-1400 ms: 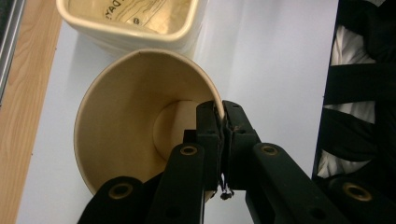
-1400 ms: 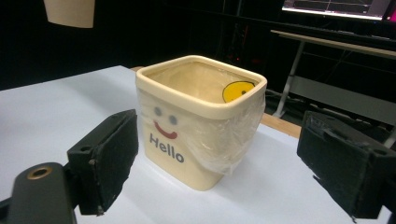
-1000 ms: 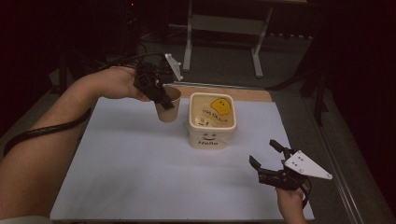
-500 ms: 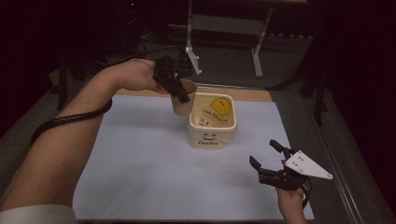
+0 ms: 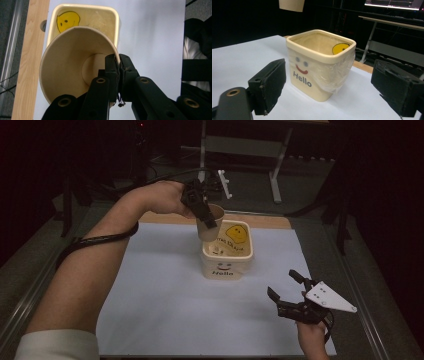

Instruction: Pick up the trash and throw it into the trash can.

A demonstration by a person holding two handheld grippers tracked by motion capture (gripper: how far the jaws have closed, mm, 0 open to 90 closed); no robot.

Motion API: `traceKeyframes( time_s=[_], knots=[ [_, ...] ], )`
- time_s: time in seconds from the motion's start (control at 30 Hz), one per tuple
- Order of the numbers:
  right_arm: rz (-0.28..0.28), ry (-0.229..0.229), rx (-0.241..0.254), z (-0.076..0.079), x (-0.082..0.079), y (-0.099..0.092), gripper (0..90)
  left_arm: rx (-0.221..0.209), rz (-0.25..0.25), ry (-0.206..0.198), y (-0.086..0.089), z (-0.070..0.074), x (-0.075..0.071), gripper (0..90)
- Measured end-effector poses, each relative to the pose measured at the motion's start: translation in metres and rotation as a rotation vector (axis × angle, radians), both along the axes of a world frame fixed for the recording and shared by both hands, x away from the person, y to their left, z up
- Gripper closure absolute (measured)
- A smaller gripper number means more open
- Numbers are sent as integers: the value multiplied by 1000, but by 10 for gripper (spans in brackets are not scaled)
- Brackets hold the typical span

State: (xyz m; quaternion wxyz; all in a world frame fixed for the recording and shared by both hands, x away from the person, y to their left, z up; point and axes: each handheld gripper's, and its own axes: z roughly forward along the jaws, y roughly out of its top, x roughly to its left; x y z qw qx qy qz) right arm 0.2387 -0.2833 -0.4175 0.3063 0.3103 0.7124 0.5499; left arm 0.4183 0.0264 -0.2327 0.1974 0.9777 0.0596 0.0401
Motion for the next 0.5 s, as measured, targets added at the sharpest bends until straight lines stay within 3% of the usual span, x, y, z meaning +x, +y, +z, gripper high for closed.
traceKeyframes(
  time_s=[0.5],
  knots=[
    [6, 1, -4, 0, 1, -1, 127, 8, -17, -4, -37, -2, 11, 875]
  ],
)
